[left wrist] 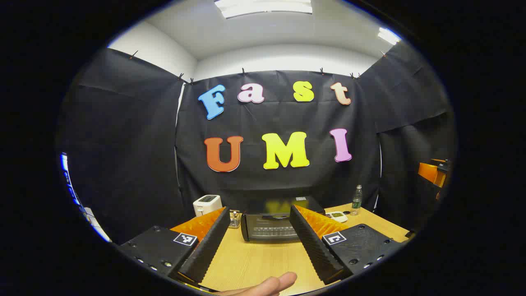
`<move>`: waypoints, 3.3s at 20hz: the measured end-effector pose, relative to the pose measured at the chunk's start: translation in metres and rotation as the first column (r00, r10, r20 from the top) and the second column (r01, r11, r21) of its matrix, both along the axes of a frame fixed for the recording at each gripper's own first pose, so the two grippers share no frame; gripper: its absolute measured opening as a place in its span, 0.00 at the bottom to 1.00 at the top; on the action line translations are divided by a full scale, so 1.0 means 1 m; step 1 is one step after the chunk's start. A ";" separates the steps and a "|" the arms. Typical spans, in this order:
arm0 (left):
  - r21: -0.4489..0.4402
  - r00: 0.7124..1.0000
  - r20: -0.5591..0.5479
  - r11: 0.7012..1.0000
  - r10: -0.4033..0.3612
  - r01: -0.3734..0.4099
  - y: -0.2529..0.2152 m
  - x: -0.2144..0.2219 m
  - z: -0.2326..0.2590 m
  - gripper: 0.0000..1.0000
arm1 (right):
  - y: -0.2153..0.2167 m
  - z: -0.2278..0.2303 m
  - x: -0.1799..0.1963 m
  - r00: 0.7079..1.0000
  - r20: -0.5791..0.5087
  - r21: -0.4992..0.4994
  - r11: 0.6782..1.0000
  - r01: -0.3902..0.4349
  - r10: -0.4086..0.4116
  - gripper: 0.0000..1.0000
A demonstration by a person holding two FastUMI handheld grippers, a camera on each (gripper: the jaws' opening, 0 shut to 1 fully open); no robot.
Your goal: Open the electric oven with the left hand, put the food in, and close the electric oven.
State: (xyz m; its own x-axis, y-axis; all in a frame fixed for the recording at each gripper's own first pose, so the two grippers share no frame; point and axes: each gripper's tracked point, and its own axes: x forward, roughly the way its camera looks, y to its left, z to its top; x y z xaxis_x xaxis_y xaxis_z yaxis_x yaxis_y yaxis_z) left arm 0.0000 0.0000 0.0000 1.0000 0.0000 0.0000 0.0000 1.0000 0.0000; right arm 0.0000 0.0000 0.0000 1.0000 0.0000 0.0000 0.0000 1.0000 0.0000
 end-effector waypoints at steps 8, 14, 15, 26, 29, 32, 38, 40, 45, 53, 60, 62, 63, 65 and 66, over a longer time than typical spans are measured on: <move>-0.022 0.999 -0.033 1.000 -0.020 0.020 0.002 0.021 -0.007 0.95 | 0.002 0.002 -0.004 1.000 0.018 -0.007 1.000 -0.019 0.019 0.98; -0.040 0.995 -0.023 0.994 -0.099 0.098 -0.010 0.040 -0.008 0.95 | 0.008 0.001 -0.006 0.999 0.019 -0.009 1.000 -0.030 0.031 0.98; -0.042 0.994 -0.026 0.993 -0.109 0.108 -0.013 0.048 -0.011 0.95 | 0.010 -0.001 -0.007 0.999 0.018 -0.006 0.999 -0.036 0.036 0.98; -0.053 0.962 -0.163 0.976 -0.217 0.211 -0.038 0.185 -0.071 0.96 | 0.000 -0.022 -0.003 0.999 0.008 0.009 0.999 -0.036 0.036 0.98; -0.029 0.953 -0.232 0.981 -0.195 0.193 -0.040 0.220 -0.099 0.95 | -0.009 -0.028 0.000 0.999 0.015 -0.004 0.999 -0.036 0.036 0.98; -0.030 0.939 -0.287 0.981 -0.190 0.190 -0.050 0.250 -0.123 0.96 | -0.024 -0.036 0.007 1.000 0.005 0.008 1.000 -0.011 0.011 0.98; -0.022 0.926 -0.343 0.987 -0.156 0.157 -0.055 0.298 -0.164 0.96 | -0.035 -0.050 0.014 1.000 -0.011 0.018 1.000 0.001 -0.001 0.98; -0.036 0.922 -0.356 0.988 -0.154 0.152 -0.056 0.301 -0.173 0.96 | -0.038 -0.053 0.016 1.000 -0.015 0.008 1.000 0.006 -0.006 0.98; -0.056 0.912 -0.363 0.982 -0.188 0.180 -0.065 0.304 -0.186 0.98 | -0.042 -0.064 0.019 0.999 -0.034 0.013 1.000 0.014 -0.013 0.98; -0.081 0.907 -0.382 0.984 -0.176 0.157 -0.065 0.287 -0.190 0.99 | -0.038 -0.062 0.009 1.000 -0.031 0.005 1.000 0.003 -0.003 0.98; -0.078 0.902 -0.401 0.987 -0.159 0.139 -0.062 0.249 -0.199 0.99 | -0.034 -0.063 0.005 0.999 -0.032 0.003 1.000 -0.004 0.004 0.98; -0.062 0.905 -0.402 0.990 -0.141 0.127 -0.062 0.239 -0.202 0.99 | -0.032 -0.064 0.005 0.999 -0.035 0.003 1.000 -0.007 0.007 0.98; -0.060 0.904 -0.404 0.990 -0.138 0.124 -0.062 0.235 -0.205 0.99 | -0.031 -0.066 0.005 0.999 -0.038 0.000 1.000 -0.009 0.009 0.98; -0.067 0.898 -0.418 0.990 -0.141 0.125 -0.061 0.224 -0.211 0.99 | -0.031 -0.067 0.005 0.999 -0.039 -0.006 1.000 -0.009 0.008 0.98; -0.075 0.892 -0.430 0.990 -0.140 0.120 -0.060 0.218 -0.214 0.99 | -0.030 -0.068 0.005 0.999 -0.041 -0.007 1.000 -0.009 0.009 0.98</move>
State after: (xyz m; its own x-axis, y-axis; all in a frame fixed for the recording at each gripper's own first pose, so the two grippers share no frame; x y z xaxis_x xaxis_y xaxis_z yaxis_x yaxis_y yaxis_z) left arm 0.2182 -0.0603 -0.2143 0.8918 -0.1403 -0.4301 0.1197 0.9900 -0.0747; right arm 0.0052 -0.0299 -0.0675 0.9991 0.0089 -0.0410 -0.0092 0.9999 -0.0070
